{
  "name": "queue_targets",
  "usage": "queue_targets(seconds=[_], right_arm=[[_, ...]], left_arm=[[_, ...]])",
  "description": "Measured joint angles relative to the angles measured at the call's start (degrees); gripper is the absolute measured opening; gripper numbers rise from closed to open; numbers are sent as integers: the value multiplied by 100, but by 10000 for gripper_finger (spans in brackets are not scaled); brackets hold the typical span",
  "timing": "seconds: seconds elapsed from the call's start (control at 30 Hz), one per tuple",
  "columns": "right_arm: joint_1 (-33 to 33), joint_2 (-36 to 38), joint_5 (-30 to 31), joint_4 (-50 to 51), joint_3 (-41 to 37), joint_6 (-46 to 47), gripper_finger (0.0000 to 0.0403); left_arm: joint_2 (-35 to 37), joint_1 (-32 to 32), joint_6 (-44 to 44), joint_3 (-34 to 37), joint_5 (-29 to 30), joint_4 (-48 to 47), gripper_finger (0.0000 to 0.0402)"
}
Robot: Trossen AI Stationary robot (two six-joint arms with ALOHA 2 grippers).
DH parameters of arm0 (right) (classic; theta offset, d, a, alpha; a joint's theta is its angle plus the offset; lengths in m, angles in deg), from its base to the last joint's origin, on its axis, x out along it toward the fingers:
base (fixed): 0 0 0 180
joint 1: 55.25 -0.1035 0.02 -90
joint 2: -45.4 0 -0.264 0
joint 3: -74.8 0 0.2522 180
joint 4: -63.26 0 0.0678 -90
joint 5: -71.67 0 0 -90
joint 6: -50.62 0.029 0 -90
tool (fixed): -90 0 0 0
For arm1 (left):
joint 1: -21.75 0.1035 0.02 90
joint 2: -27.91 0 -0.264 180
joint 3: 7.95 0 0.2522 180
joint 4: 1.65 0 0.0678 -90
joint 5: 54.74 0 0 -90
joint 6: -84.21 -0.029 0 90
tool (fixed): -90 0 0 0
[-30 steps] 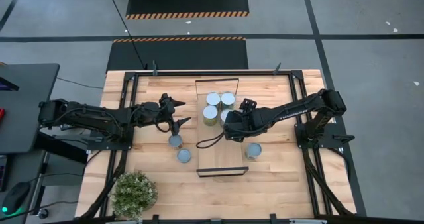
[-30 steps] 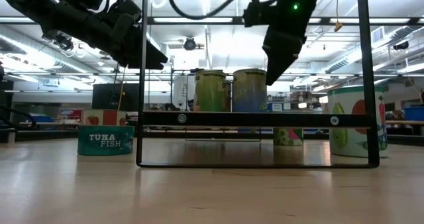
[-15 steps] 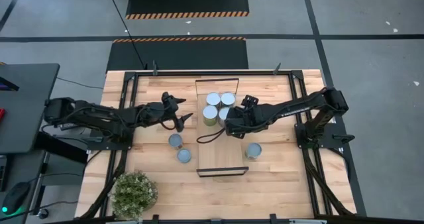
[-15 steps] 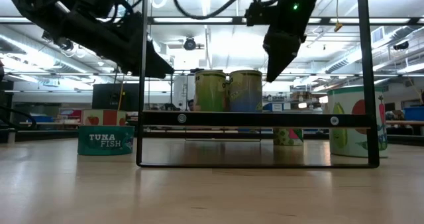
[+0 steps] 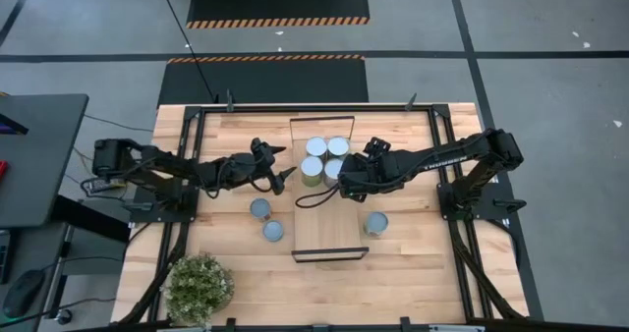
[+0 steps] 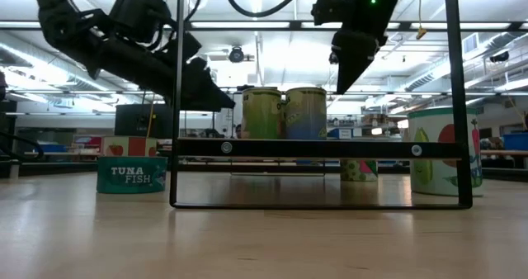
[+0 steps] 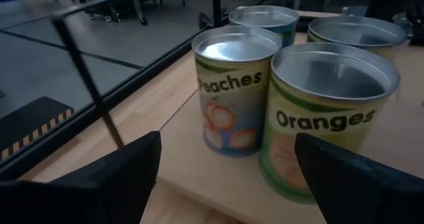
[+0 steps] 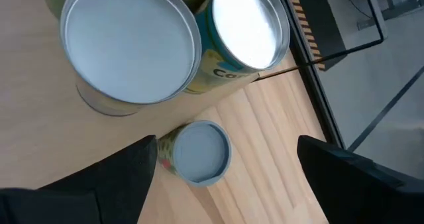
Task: Pick and place cans onto a shelf
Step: Adjust the canned oranges on the shelf, then put the canned tomatoes on the shelf
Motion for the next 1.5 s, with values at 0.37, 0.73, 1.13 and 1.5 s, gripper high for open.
queue_targets(seconds=[0.37,0.73,1.13,1.5], right_arm=[[9,0,-74,83,0,315,371],[-45,0,-57,441,0,434,365],[-232,418,-548,-240,-1329,475,364],[-746,1742,-1138,-419,-1710,473,363]], left_arm=[[-792,-66,-4,-549,-3,0,352],[-612,-134,-82,-550,0,-447,352],[632,-517,-302,-556,1,-2098,352],[781,-577,-190,-552,-372,-2441,352]])
